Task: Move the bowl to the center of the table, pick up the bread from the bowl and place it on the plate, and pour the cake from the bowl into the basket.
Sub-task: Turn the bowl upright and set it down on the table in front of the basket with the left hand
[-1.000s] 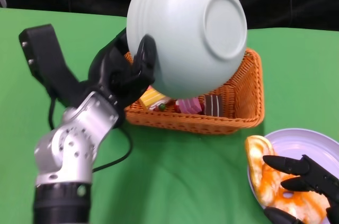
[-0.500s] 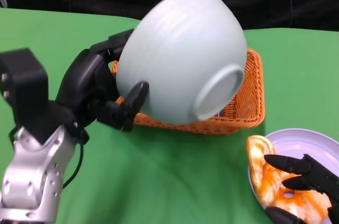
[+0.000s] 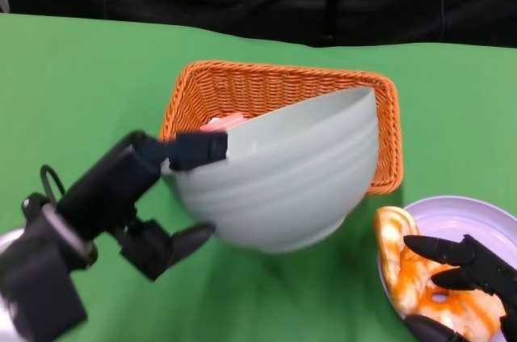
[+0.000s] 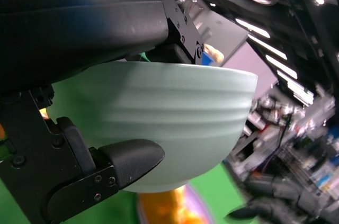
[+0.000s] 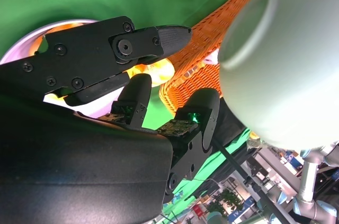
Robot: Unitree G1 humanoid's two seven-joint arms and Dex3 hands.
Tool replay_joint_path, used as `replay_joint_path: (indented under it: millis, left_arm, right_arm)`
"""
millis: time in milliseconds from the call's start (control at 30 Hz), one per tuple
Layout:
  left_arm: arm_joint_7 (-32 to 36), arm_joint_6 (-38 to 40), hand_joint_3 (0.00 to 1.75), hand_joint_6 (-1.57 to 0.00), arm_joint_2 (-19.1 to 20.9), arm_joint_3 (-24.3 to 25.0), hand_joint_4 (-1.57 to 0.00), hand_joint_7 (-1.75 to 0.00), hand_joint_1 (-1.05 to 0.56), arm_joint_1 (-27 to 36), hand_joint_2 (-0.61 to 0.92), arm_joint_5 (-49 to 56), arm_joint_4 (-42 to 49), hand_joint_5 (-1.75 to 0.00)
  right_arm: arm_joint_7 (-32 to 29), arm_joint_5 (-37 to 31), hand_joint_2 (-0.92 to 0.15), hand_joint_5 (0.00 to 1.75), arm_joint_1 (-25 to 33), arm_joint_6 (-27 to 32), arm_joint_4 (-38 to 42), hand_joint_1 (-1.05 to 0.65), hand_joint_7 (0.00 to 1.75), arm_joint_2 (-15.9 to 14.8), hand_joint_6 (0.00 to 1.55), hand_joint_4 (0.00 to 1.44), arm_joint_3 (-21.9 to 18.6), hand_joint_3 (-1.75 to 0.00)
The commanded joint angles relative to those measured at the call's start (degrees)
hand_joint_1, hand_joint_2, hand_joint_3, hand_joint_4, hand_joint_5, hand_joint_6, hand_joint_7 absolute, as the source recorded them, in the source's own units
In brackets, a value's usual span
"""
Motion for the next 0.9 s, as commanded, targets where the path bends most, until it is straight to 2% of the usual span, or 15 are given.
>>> replay_joint_path:
  millis: [33, 133, 167, 200, 300, 367, 433, 500, 533, 667, 700, 733, 800, 867, 900]
  left_arm:
    - [2.52, -11.83, 1.73, -0.9, 3.04, 0.5, -1.08, -1.74, -0.14, -0.83, 0.12, 6.04, 4.58, -1.75]
    - [5.11, -17.37, 1.71, -0.88, 3.86, 0.72, -1.08, -1.75, -0.19, -1.77, 0.12, 9.65, 7.76, -1.75]
    - [7.02, -23.32, 1.7, -0.88, 3.95, 2.17, -1.08, -1.75, -0.2, -2.85, 0.12, 13.99, 10.62, -1.75]
    - [8.88, -28.21, 1.56, -0.85, 4.09, 3.53, -1.07, -1.75, -0.2, -3.73, 0.17, 18.31, 13.04, -1.75]
    - [13.64, -37.14, 1.38, -0.83, 3.88, 7.4, -1.07, -1.75, -0.22, -5.82, 0.25, 29.19, 17.43, -1.75]
    - [16.84, -41.78, 1.11, -0.81, 3.19, 11.21, -1.06, -1.75, -0.26, -7.0, 0.38, 38.22, 18.41, -1.75]
    - [20.07, -45.23, 0.99, -0.8, 2.42, 14.46, -1.04, -1.75, -0.24, -7.74, 0.37, 46.61, 18.17, -1.75]
    - [24.02, -46.73, 0.65, -0.83, 2.34, 16.01, -1.03, -1.7, -0.29, -8.06, 0.54, 54.89, 16.79, -1.75]
    - [26.66, -46.3, 0.57, -0.83, 2.84, 15.68, -1.02, -1.68, -0.29, -7.95, 0.59, 59.28, 15.48, -1.75]
    - [41.59, -41.34, 0.42, -0.79, 6.55, 9.89, -0.99, -1.67, -0.28, -7.36, 0.64, 72.49, 11.86, -1.75]
    - [44.8, -38.21, 0.41, -0.79, 8.34, 6.33, -0.99, -1.67, -0.27, -6.94, 0.65, 76.54, 9.84, -1.75]
    - [48.16, -35.17, 0.3, -0.83, 10.11, 2.89, -0.98, -1.53, -0.34, -6.68, 0.74, 79.83, 8.33, -1.75]
    - [54.65, -29.75, 0.21, -0.86, 13.36, -3.21, -0.97, -1.43, -0.38, -6.65, 0.8, 83.98, 6.78, -1.75]
    - [60.91, -23.65, 0.19, -0.86, 15.3, -8.76, -0.97, -1.46, -0.38, -6.25, 0.83, 86.7, 6.37, -1.75]
    - [60.49, -20.72, 0.18, -0.86, 15.7, -10.92, -0.97, -1.48, -0.37, -5.69, 0.84, 86.82, 6.38, -1.75]
  right_arm:
    - [-0.26, 0.83, -0.92, 0.91, 0.41, -1.2, -1.27, -0.32, 0.54, -0.44, 0.36, 0.41, -0.52, -0.19]
    - [-0.26, 0.85, -0.92, 0.91, 0.41, -1.2, -1.34, -0.32, 0.54, -0.36, 0.36, 0.41, -0.56, -0.19]
    - [-0.37, 0.56, -0.92, 0.91, 0.26, -1.21, -1.42, -0.31, 0.54, -0.31, 0.36, 0.41, -0.52, -0.18]
    - [-0.46, 0.38, -0.92, 0.91, 0.13, -1.3, -1.49, -0.33, 0.55, -0.28, 0.36, 0.42, -0.52, -0.2]
    - [-0.58, 0.26, -0.92, 0.92, 0.04, -1.35, -1.66, -0.33, 0.55, -0.2, 0.36, 0.42, -0.59, -0.21]
    - [-0.64, 0.37, -0.92, 0.92, 0.11, -1.3, -1.78, -0.32, 0.56, -0.11, 0.35, 0.42, -0.7, -0.21]
    - [-0.7, 0.59, -0.92, 0.92, 0.12, -1.39, -1.79, -0.31, 0.56, -0.06, 0.35, 0.42, -0.8, -0.21]
    - [-0.74, 0.72, -0.92, 0.92, 0.06, -1.43, -1.81, -0.31, 0.56, -0.04, 0.35, 0.41, -0.86, -0.21]
    - [-0.76, 0.91, -0.92, 0.92, 0.06, -1.48, -1.81, -0.31, 0.56, -0.01, 0.35, 0.41, -0.88, -0.21]
    - [-0.75, 1.19, -0.92, 0.92, 0.09, -1.48, -1.87, -0.3, 0.57, 0.03, 0.34, 0.41, -0.93, -0.21]
    - [-0.75, 1.31, -0.92, 0.92, 0.04, -1.5, -1.91, -0.3, 0.57, 0.05, 0.34, 0.41, -0.98, -0.21]
    - [-0.76, 1.4, -0.92, 0.92, -0.01, -1.51, -1.93, -0.3, 0.57, 0.05, 0.33, 0.41, -1.02, -0.21]
    - [-0.76, 1.5, -0.92, 0.92, -0.05, -1.53, -1.96, -0.31, 0.57, 0.06, 0.33, 0.41, -1.07, -0.21]
    - [-0.88, 1.57, -0.92, 0.92, 0.0, -1.62, -2.0, -0.31, 0.57, 0.17, 0.33, 0.41, -0.99, -0.21]
    - [-0.91, 1.54, -0.92, 0.93, 0.06, -1.65, -2.1, -0.31, 0.58, 0.21, 0.33, 0.41, -0.9, -0.21]
